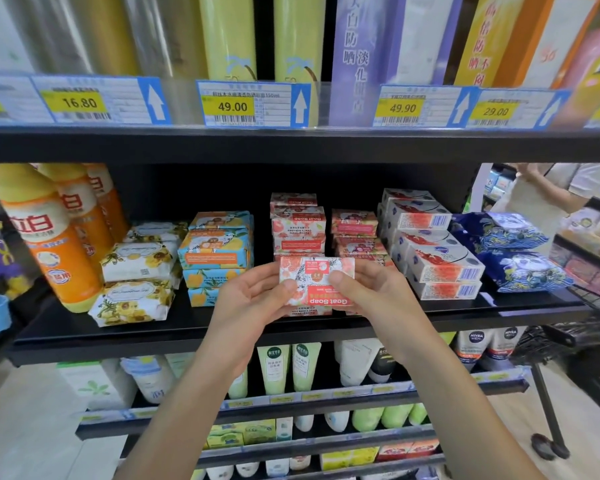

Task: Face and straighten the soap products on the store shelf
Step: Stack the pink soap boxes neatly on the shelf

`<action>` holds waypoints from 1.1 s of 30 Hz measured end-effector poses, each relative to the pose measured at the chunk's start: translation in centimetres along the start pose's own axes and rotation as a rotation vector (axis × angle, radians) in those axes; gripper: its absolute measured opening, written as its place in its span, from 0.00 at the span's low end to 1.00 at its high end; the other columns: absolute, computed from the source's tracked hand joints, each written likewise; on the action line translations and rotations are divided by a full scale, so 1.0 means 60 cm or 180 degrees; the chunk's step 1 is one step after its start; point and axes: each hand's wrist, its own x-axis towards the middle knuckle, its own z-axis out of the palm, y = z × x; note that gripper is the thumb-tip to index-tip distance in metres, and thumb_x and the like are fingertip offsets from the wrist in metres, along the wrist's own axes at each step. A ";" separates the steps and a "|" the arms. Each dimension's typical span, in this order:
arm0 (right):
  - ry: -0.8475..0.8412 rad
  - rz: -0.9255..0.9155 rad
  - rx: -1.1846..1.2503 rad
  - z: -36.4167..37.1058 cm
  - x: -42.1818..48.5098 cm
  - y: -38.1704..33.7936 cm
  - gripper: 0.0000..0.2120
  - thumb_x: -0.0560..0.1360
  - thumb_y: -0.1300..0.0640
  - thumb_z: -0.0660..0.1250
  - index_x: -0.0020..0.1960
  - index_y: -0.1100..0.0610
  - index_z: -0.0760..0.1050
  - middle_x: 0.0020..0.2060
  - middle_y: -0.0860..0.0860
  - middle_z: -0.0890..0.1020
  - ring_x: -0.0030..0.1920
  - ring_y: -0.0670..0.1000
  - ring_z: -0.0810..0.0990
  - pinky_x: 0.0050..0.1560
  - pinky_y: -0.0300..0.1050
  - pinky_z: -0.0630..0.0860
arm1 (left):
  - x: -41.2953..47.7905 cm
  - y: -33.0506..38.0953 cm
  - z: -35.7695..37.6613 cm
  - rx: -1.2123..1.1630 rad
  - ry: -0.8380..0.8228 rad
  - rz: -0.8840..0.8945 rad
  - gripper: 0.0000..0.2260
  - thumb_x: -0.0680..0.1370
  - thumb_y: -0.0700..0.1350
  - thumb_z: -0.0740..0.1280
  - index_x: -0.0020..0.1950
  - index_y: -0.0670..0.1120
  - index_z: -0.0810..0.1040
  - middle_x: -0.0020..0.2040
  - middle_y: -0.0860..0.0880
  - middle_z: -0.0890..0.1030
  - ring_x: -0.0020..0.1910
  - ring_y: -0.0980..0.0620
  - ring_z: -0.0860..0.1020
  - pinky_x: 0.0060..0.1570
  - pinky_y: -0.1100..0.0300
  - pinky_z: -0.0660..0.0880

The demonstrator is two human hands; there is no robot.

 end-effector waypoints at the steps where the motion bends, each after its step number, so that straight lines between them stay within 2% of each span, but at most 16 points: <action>1: -0.0019 -0.0017 0.0025 -0.001 0.000 0.000 0.13 0.78 0.57 0.73 0.62 0.55 0.80 0.52 0.49 0.88 0.53 0.47 0.87 0.46 0.33 0.80 | -0.001 0.000 -0.001 0.0019 -0.0004 -0.0002 0.22 0.73 0.46 0.75 0.67 0.46 0.79 0.58 0.47 0.86 0.58 0.48 0.84 0.61 0.47 0.79; 7: 0.0002 -0.0227 0.0095 -0.005 0.000 0.005 0.17 0.76 0.61 0.74 0.63 0.52 0.79 0.53 0.46 0.87 0.54 0.45 0.85 0.49 0.34 0.80 | -0.002 0.007 0.001 0.0090 0.0035 -0.0012 0.21 0.72 0.50 0.74 0.65 0.51 0.79 0.58 0.50 0.86 0.58 0.51 0.84 0.62 0.47 0.79; 11: -0.0041 -0.0477 0.0062 -0.007 -0.001 0.008 0.19 0.73 0.61 0.75 0.63 0.54 0.79 0.56 0.50 0.86 0.58 0.49 0.84 0.57 0.41 0.80 | -0.002 0.018 0.002 0.0043 -0.0166 -0.0153 0.22 0.76 0.55 0.69 0.66 0.45 0.80 0.59 0.48 0.85 0.61 0.50 0.83 0.65 0.48 0.77; 15: -0.0039 -0.0661 -0.0005 -0.010 -0.002 0.005 0.21 0.71 0.60 0.76 0.63 0.54 0.79 0.57 0.51 0.86 0.61 0.52 0.83 0.64 0.51 0.79 | -0.005 0.027 0.005 -0.0202 -0.0282 -0.0287 0.21 0.78 0.55 0.66 0.62 0.42 0.81 0.57 0.46 0.86 0.59 0.49 0.84 0.63 0.52 0.78; 23: -0.0035 -0.0758 -0.0126 -0.010 -0.003 0.006 0.24 0.69 0.60 0.78 0.64 0.53 0.79 0.57 0.48 0.85 0.62 0.47 0.81 0.66 0.49 0.78 | -0.003 0.026 0.006 -0.0480 -0.0243 -0.0345 0.21 0.75 0.51 0.70 0.61 0.38 0.81 0.56 0.42 0.86 0.58 0.46 0.84 0.59 0.55 0.81; 26: -0.0074 -0.0627 -0.0167 -0.014 -0.003 0.007 0.26 0.70 0.56 0.78 0.67 0.49 0.77 0.61 0.46 0.84 0.64 0.47 0.80 0.65 0.48 0.77 | -0.004 0.025 0.007 -0.0499 -0.0199 -0.0264 0.19 0.76 0.49 0.71 0.62 0.39 0.81 0.56 0.42 0.86 0.58 0.47 0.84 0.60 0.55 0.81; 29: -0.0112 -0.0294 -0.0052 -0.015 -0.002 0.007 0.29 0.69 0.44 0.78 0.68 0.46 0.76 0.64 0.45 0.82 0.65 0.46 0.80 0.66 0.50 0.77 | -0.005 0.027 0.007 -0.0444 -0.0243 -0.0164 0.19 0.77 0.48 0.70 0.65 0.40 0.80 0.58 0.44 0.86 0.60 0.48 0.83 0.61 0.56 0.80; 31: -0.0059 -0.0061 0.0154 -0.014 0.000 0.006 0.30 0.68 0.41 0.78 0.67 0.48 0.75 0.63 0.49 0.82 0.61 0.48 0.83 0.65 0.50 0.78 | -0.005 0.027 0.007 -0.0410 -0.0257 -0.0131 0.20 0.78 0.47 0.70 0.67 0.40 0.78 0.59 0.44 0.85 0.61 0.48 0.83 0.63 0.56 0.79; 33: -0.0082 0.0064 0.0247 -0.012 0.001 0.002 0.31 0.68 0.42 0.75 0.67 0.54 0.75 0.60 0.52 0.85 0.58 0.49 0.85 0.64 0.48 0.78 | -0.005 0.027 0.007 -0.0375 -0.0256 -0.0105 0.20 0.78 0.46 0.70 0.69 0.40 0.77 0.60 0.44 0.85 0.62 0.48 0.83 0.63 0.55 0.78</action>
